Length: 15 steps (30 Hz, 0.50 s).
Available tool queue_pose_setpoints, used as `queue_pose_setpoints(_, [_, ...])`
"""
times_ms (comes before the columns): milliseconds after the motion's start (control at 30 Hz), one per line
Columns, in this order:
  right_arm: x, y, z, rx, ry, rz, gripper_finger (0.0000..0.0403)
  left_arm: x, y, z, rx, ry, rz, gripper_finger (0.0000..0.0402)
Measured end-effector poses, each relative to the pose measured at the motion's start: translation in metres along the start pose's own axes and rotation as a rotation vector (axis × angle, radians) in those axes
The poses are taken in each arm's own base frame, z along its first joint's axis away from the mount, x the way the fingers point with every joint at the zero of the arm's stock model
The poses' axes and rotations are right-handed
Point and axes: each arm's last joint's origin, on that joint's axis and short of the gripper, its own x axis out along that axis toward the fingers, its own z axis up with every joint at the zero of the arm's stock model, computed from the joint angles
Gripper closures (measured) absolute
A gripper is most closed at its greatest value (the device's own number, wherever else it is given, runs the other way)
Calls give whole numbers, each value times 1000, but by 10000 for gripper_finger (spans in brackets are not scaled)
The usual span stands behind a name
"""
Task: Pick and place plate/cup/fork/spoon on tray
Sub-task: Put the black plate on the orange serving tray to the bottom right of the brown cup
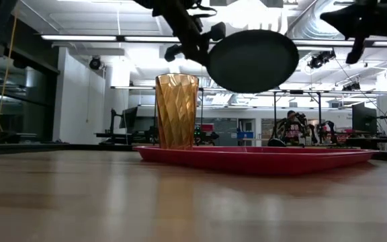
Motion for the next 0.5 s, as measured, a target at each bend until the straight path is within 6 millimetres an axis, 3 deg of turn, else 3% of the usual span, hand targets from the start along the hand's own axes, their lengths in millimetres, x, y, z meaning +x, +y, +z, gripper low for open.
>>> queue_pose_setpoints(233, [21,21,34,-323,192,-271,402,-5,-6,-4,-26,-36,55,401])
queue_pose_setpoints(400, [34,28,47,-465,281,-489,402,-9,-11,-8,-38,-37,51,401])
queue_pose_setpoints(500, [45,32,50,-456,288,-555,396,-10,-13,-9,-38,-39,48,401])
